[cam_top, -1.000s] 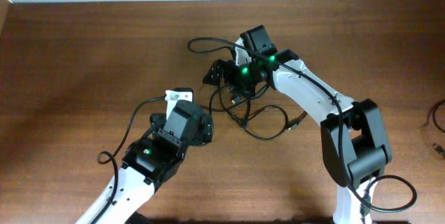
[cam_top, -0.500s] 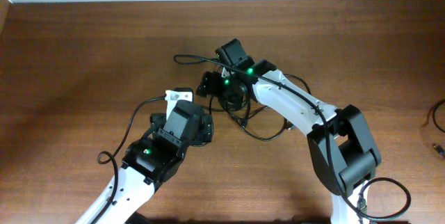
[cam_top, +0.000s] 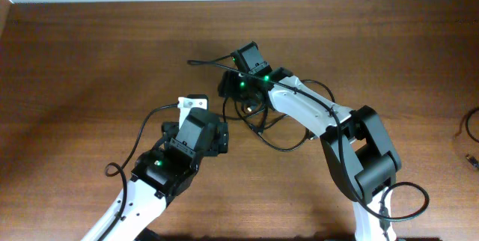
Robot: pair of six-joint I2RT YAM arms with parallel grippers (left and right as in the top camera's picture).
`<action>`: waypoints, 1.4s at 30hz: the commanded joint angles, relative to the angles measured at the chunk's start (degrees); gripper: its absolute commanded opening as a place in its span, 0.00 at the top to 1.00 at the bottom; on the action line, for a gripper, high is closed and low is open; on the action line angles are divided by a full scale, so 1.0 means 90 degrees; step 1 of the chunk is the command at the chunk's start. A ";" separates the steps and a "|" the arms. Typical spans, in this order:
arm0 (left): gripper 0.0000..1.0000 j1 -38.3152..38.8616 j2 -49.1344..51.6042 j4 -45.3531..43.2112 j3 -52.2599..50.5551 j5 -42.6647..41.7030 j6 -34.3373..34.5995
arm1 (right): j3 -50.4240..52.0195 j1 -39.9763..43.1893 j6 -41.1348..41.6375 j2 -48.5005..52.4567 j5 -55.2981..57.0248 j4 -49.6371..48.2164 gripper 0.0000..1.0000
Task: Untangle cables
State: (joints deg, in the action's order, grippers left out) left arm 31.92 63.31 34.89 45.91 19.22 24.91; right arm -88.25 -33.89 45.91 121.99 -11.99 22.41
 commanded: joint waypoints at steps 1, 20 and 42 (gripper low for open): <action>0.01 0.0007 -0.0046 -0.0007 0.0000 -0.0024 -0.0010 | 0.0032 0.0024 -0.0007 0.0034 -0.0034 -0.0114 0.55; 0.01 0.0007 -0.0046 -0.0007 0.0000 -0.0024 -0.0010 | -0.0019 -0.0393 -0.0024 -0.0029 -0.0848 0.0758 0.96; 0.01 0.0007 -0.0046 -0.0007 0.0000 -0.0024 -0.0010 | -0.4095 0.3240 0.0726 -0.3432 -0.0015 -0.0452 0.96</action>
State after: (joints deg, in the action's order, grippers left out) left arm 31.92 63.31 34.96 45.89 19.22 24.91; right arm -124.01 -5.02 46.54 91.66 -14.09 24.08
